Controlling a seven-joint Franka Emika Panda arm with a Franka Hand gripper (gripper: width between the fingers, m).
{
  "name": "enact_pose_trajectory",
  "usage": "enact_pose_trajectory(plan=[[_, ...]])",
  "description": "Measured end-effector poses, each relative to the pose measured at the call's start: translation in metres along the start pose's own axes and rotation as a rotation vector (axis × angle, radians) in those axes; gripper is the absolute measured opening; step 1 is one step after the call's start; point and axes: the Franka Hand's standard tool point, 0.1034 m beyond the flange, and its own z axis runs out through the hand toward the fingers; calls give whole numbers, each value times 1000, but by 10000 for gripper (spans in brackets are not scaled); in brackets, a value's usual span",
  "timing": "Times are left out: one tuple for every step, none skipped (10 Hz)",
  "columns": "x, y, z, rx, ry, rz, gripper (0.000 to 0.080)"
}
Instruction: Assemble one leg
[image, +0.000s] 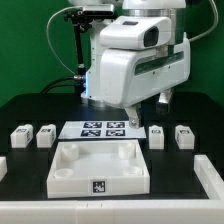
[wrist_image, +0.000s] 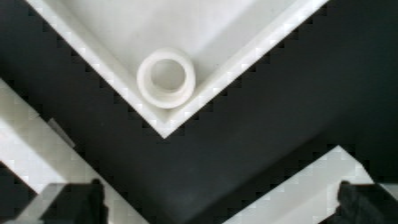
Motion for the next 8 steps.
enact_pose_trajectory(plan=[[0, 0, 0, 0, 0, 0, 650], [0, 0, 0, 0, 0, 0, 650], [0, 0, 0, 0, 0, 0, 650], [0, 0, 0, 0, 0, 0, 650], [0, 0, 0, 0, 0, 0, 650], [0, 0, 0, 0, 0, 0, 650], [0, 0, 0, 0, 0, 0, 650], [0, 0, 0, 0, 0, 0, 650]])
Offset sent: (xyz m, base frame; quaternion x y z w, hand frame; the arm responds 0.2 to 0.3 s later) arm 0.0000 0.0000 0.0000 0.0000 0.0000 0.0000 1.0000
